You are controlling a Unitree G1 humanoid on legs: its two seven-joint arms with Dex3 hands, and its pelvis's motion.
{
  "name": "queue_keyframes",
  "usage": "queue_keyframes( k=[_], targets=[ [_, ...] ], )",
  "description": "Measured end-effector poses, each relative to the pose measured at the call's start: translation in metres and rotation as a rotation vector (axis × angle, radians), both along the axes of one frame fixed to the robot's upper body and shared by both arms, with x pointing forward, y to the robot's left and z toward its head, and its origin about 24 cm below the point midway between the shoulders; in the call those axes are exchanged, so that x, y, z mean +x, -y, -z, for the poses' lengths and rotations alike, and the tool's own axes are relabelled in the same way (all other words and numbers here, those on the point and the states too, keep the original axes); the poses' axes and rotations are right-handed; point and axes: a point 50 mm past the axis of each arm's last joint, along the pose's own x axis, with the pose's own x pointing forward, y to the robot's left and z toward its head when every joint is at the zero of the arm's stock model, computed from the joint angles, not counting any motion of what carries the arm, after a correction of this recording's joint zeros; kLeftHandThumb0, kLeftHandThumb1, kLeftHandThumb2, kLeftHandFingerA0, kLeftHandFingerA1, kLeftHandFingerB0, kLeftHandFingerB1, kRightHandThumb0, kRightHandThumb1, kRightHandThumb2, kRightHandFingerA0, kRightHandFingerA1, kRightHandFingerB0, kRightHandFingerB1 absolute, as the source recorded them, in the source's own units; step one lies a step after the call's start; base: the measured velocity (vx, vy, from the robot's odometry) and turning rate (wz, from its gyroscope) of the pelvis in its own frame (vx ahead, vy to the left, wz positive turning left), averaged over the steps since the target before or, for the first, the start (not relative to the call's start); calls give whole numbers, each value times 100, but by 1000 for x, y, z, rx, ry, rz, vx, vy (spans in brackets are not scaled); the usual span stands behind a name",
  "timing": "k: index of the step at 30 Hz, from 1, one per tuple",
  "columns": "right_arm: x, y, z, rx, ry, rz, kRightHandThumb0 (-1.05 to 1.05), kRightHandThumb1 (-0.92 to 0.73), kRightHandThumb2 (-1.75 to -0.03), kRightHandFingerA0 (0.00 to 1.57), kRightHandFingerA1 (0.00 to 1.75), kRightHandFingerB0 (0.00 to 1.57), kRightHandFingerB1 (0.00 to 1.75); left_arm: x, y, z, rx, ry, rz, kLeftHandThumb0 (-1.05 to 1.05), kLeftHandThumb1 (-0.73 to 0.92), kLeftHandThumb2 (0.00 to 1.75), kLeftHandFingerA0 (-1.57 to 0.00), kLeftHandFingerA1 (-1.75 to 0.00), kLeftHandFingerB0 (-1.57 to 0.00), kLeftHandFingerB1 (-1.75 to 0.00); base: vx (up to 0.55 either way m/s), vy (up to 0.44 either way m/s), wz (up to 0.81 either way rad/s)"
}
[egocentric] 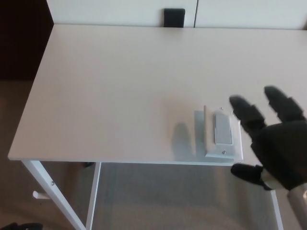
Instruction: The robot walk towards a table in front and then clicks the light switch button using the right hand's index finger
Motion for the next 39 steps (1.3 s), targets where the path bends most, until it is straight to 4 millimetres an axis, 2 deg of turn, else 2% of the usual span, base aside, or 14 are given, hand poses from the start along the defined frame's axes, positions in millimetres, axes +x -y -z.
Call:
queue_keyframes(
  k=[5,10,11,12,15,16,18,19,24,31,32,35,36,39],
  targets=[
    [-29,6,-19,67,43,-11,-95,-67,-99,0,12,7,0,1,0,0,4,-1,6,-26,59,57,-68,-48,-48,-41,0,0,0],
    [-63,9,-11,103,-42,-10,-95,-67,-98,0,15,16,0,0,0,1,5,-7,6,-27,60,57,-64,-47,-46,-41,0,0,0],
    [-70,10,-7,110,-68,-6,-95,-67,-98,0,15,16,0,0,0,1,4,-8,6,-27,60,57,-64,-47,-46,-41,0,0,0],
    [-76,11,-4,115,-90,-3,-81,-58,-97,0,29,2,20,0,0,1,4,-8,6,-25,59,57,-66,-49,-45,-41,0,0,0],
    [-93,14,9,129,-167,11,-91,-63,-96,0,22,3,21,0,0,2,3,-10,5,-34,49,70,-59,-55,-41,-48,0,0,0],
    [-98,14,13,132,-187,15,-83,-57,-95,0,25,7,34,0,0,2,3,-11,4,-26,59,57,-63,-47,-44,-40,0,0,0],
    [-107,16,24,139,-237,27,-89,-60,-93,0,21,11,34,0,0,2,2,-13,5,-33,51,68,-58,-53,-41,-47,0,0,0],
    [-108,17,24,139,-241,28,-91,-60,-94,0,18,11,33,0,0,2,2,-13,5,-25,59,57,-63,-47,-44,-41,0,0,0],
    [-129,30,65,142,-391,86,-83,-53,-92,0,22,9,33,-2,0,3,1,-18,5,-24,58,57,-65,-47,-46,-41,0,0,0],
    [-131,49,117,154,-547,151,-94,-58,-91,4,22,11,33,-1,1,3,-2,-18,10,-34,49,70,-60,-55,-43,-49,0,0,0],
    [-130,51,123,158,-565,159,-90,-58,-62,0,34,9,30,-1,2,3,-3,-18,10,-35,49,70,-59,-55,-42,-49,0,0,0],
    [-125,61,142,182,-613,195,-89,-59,-59,0,34,7,31,0,2,3,-2,-13,12,-36,48,71,-60,-56,-42,-50,0,0,0],
    [-123,65,147,193,-625,208,-88,-54,-89,0,19,5,22,1,2,2,-2,-10,13,-35,48,71,-60,-56,-43,-50,0,0,0],
    [-120,73,158,232,-653,241,-87,-52,-90,0,20,5,24,4,2,2,-2,-2,16,-35,48,70,-59,-56,-43,-49,0,0,0]
  ],
)
